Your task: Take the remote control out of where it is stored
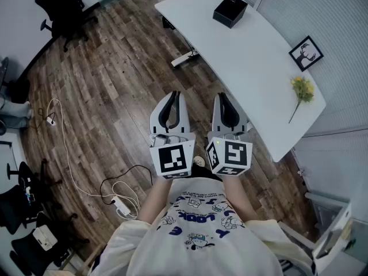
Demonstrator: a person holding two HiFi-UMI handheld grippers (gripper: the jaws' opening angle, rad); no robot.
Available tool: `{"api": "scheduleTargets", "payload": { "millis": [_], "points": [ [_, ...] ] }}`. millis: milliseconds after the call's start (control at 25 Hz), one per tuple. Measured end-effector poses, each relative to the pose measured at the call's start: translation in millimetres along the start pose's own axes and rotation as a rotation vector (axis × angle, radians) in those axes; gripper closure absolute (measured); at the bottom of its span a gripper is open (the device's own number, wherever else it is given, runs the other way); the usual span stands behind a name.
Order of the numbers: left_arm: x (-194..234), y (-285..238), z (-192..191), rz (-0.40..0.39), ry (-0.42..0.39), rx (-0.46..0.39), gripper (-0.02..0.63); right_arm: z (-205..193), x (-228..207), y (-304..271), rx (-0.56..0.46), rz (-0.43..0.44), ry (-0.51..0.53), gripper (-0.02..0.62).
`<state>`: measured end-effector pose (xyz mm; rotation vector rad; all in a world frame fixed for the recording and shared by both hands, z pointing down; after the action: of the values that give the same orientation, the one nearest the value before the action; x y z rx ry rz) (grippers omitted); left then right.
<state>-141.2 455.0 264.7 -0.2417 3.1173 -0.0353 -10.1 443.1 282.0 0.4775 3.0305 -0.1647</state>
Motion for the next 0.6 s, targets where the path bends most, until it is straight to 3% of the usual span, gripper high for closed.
{"api": "scheduleTargets", "payload": {
  "millis": [600],
  "points": [
    [24,-15,-3,0.007,0.021,0.0,0.571,-2,12,-22,0.003,-0.007,-0.015,0.546]
  ]
}}
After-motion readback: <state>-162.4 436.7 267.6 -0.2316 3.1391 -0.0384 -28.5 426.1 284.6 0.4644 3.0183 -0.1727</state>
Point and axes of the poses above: the fingertips, and each gripper's own axes: y backward along the fingers, x to its left, z out of its top, the point moved 4 cm from there along y, backward along the fingers, and after that the axes turned 1 degree about -x, right-handed, at the moved point
